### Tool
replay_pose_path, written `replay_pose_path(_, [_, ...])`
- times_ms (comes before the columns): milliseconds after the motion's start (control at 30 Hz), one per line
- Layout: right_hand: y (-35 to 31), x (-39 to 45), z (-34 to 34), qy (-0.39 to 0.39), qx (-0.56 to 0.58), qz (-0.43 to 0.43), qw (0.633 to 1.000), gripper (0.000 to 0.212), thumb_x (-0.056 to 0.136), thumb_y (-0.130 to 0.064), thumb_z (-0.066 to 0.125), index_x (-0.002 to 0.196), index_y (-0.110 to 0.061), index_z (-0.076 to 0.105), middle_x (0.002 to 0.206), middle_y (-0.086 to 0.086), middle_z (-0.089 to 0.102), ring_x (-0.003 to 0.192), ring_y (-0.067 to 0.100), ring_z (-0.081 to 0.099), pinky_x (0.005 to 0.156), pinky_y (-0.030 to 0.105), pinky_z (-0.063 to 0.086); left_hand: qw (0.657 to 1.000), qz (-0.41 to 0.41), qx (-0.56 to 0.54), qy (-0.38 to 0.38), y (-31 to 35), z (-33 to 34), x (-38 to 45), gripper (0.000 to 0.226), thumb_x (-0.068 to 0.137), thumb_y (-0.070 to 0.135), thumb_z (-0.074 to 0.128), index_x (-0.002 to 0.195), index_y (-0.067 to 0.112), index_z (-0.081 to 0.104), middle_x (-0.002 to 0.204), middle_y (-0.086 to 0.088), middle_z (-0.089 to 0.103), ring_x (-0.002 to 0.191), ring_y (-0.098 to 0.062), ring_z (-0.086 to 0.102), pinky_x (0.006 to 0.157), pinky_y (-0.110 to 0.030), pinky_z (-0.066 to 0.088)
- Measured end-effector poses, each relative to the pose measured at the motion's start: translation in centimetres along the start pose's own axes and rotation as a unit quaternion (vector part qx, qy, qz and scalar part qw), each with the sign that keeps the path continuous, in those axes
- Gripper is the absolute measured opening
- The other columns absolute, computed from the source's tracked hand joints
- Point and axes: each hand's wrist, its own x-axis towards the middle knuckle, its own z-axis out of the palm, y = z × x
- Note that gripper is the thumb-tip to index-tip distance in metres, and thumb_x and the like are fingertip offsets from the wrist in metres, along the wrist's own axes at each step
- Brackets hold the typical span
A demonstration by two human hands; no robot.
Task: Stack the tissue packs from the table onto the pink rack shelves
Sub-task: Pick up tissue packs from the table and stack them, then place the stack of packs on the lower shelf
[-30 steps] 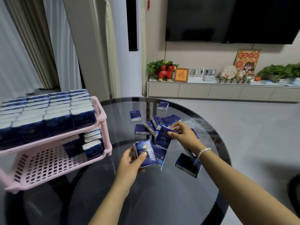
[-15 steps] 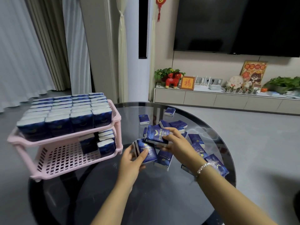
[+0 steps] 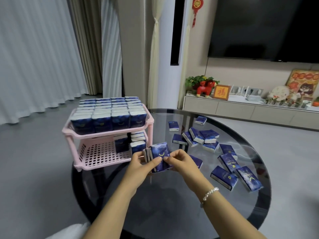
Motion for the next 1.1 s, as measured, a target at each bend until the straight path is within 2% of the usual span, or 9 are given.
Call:
replay_pose_path(133, [-0.7,1.0,-0.6,-0.174,-0.013,0.025,0.984,0.062,0.082,-0.005,0.067,0.133,-0.026,0.038,0.119,-0.006,0.058,0.110,0.010,0.060,0.090,0.026,0.051,0.993,0.001,0.084,-0.079,0.1,-3.4,-0.1,0.079,0.054,0.044,0.085,0.121,0.029,0.047,0.131,0.002,0.058,0.120,-0.014,0.055,0.105,-0.041,0.044])
replay_pose_path(233, [-0.9,1.6,0.2,-0.243,-0.106,0.010,0.964,0.078,0.080,0.001,0.066,0.140,-0.031,0.028,0.117,-0.020,0.051,0.102,-0.010,0.055,0.081,0.011,0.048,0.983,-0.008,0.122,-0.136,-0.2,-5.5,-0.1,0.078,0.068,0.022,0.084,0.130,0.029,0.037,0.138,0.005,0.051,0.126,-0.011,0.049,0.109,-0.034,0.040])
replay_pose_path(367, [0.4,2.2,1.6,-0.251,-0.263,-0.019,0.931,0.089,0.073,-0.012,0.077,0.144,-0.032,0.027,0.129,-0.005,0.050,0.120,0.008,0.049,0.097,0.025,0.047,0.953,-0.009,0.268,-0.145,-1.4,-6.9,-0.2,0.099,0.062,0.036,0.083,0.143,0.030,0.026,0.146,0.010,0.037,0.137,-0.011,0.034,0.113,-0.032,0.030])
replay_pose_path(533, [1.0,2.4,1.6,-0.259,-0.271,-0.029,0.927,0.080,0.074,-0.014,0.077,0.135,-0.036,0.032,0.123,-0.013,0.052,0.115,0.005,0.049,0.090,0.019,0.048,0.935,0.016,0.332,-0.120,-1.9,-6.4,-0.9,0.107,0.067,0.035,0.083,0.150,0.028,0.016,0.151,0.009,0.023,0.138,-0.009,0.028,0.113,-0.030,0.029])
replay_pose_path(667, [1.1,2.7,1.7,-0.249,-0.252,-0.032,0.935,0.066,0.074,-0.011,0.077,0.123,-0.037,0.042,0.118,-0.014,0.056,0.112,0.005,0.053,0.093,0.022,0.047,0.945,0.056,0.309,-0.091,-1.8,-5.5,-1.3,0.092,0.070,0.025,0.083,0.145,0.026,0.028,0.139,0.014,0.039,0.124,0.000,0.037,0.099,-0.017,0.030])
replay_pose_path(833, [0.0,3.7,2.9,-0.250,-0.156,-0.054,0.954,0.065,0.076,-0.006,0.074,0.129,-0.031,0.046,0.123,-0.012,0.059,0.110,0.001,0.058,0.092,0.023,0.050,0.965,0.051,0.251,-0.048,-0.6,-6.9,0.1,0.075,0.073,0.014,0.081,0.134,0.021,0.039,0.131,0.007,0.054,0.123,-0.011,0.051,0.104,-0.025,0.039])
replay_pose_path(900, [-0.3,4.4,3.8,-0.214,-0.145,-0.074,0.963,0.063,0.077,-0.015,0.074,0.132,-0.027,0.047,0.123,-0.007,0.059,0.109,0.007,0.059,0.087,0.021,0.051,0.967,0.055,0.249,-0.015,0.2,-8.0,0.6,0.073,0.075,0.012,0.079,0.134,0.020,0.037,0.128,0.009,0.053,0.120,-0.009,0.051,0.099,-0.022,0.039])
replay_pose_path(1000, [0.3,5.5,4.9,-0.032,-0.134,-0.106,0.985,0.047,0.077,-0.030,0.074,0.118,-0.022,0.054,0.113,-0.001,0.059,0.102,0.014,0.059,0.077,0.016,0.049,0.965,0.051,0.254,0.028,1.0,-9.5,1.6,0.069,0.080,0.011,0.074,0.136,0.018,0.034,0.129,0.009,0.051,0.113,-0.006,0.050,0.091,-0.017,0.036])
replay_pose_path(1100, [2.0,7.3,6.0,0.098,-0.151,-0.110,0.977,0.052,0.080,-0.030,0.071,0.124,-0.016,0.046,0.123,0.004,0.048,0.109,0.014,0.049,0.088,0.022,0.045,0.954,0.043,0.293,0.043,1.3,-10.3,3.2,0.071,0.082,0.016,0.072,0.140,0.018,0.030,0.137,0.004,0.048,0.121,-0.013,0.047,0.094,-0.020,0.032])
